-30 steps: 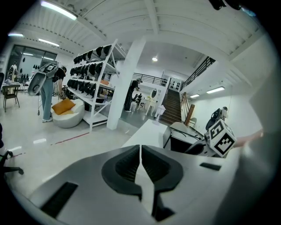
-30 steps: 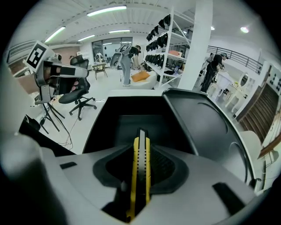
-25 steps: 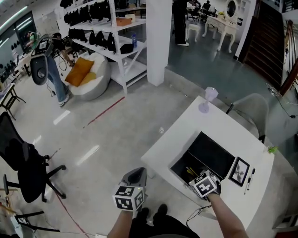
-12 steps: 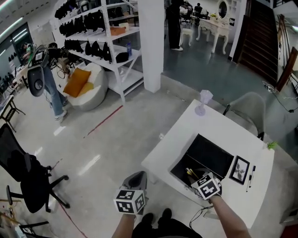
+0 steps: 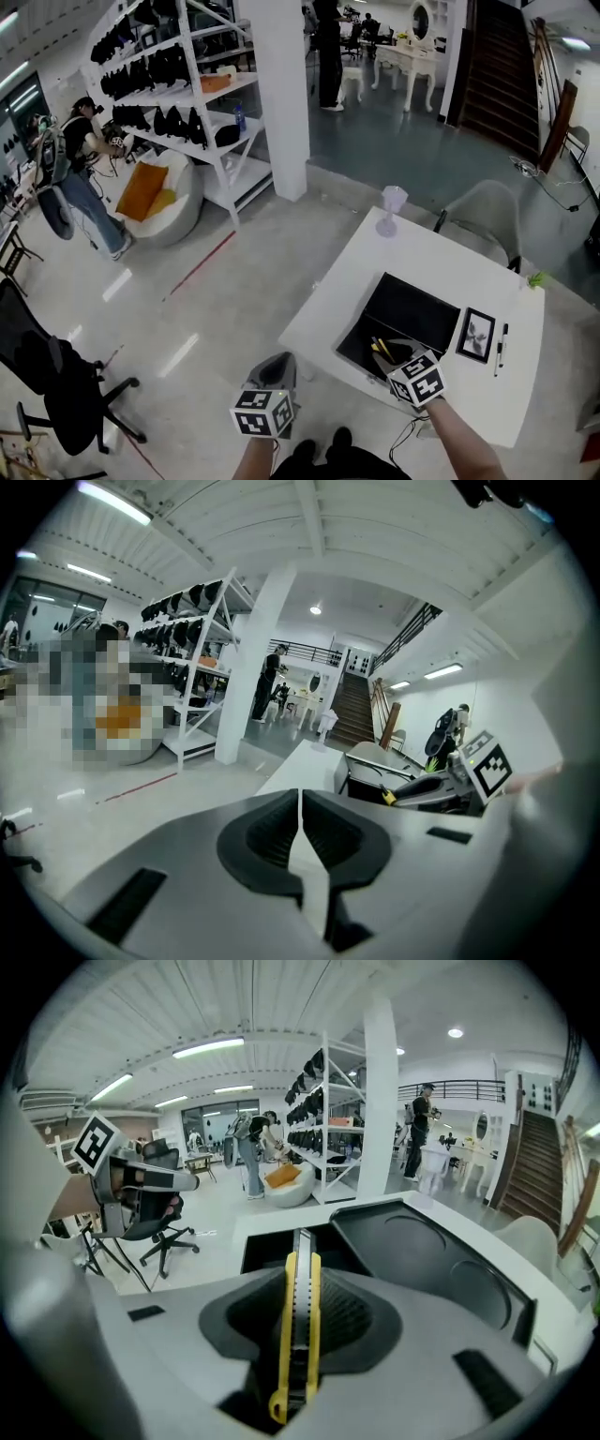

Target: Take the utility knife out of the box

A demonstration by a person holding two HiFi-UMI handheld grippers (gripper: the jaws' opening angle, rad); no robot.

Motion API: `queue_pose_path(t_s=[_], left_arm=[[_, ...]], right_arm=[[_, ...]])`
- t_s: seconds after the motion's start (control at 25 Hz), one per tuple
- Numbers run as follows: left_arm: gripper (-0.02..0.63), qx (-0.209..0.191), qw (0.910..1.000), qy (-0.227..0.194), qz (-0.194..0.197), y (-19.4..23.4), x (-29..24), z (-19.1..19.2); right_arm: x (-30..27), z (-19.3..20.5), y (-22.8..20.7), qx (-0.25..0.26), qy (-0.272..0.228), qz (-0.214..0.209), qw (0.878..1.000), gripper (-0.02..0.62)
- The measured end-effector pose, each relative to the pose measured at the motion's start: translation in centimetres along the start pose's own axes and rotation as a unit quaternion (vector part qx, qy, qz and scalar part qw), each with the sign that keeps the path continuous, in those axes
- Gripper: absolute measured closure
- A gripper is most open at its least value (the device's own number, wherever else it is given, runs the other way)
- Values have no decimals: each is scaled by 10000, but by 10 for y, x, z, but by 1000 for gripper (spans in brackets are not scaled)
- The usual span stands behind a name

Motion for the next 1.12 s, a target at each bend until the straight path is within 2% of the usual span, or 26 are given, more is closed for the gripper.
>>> queue_pose_path(t_s=[0.68, 1.12], left_arm=[[589, -345, 9980, 94, 516, -22, -8, -6], [589, -582, 9930, 222, 1006, -42, -29, -11]], right_arm=[[44, -8, -1, -746, -999, 611, 9903, 480], [75, -17, -6, -1147, -1687, 1180, 9718, 480]])
Point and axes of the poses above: the fingertips, and each gripper's own axes: x backward along the fingers, y to its left, z out of its underside, the point moved 6 cm from there along x, backward along the fingers, and after that the axes turned 3 degrees about z, right-handed, at the moved point
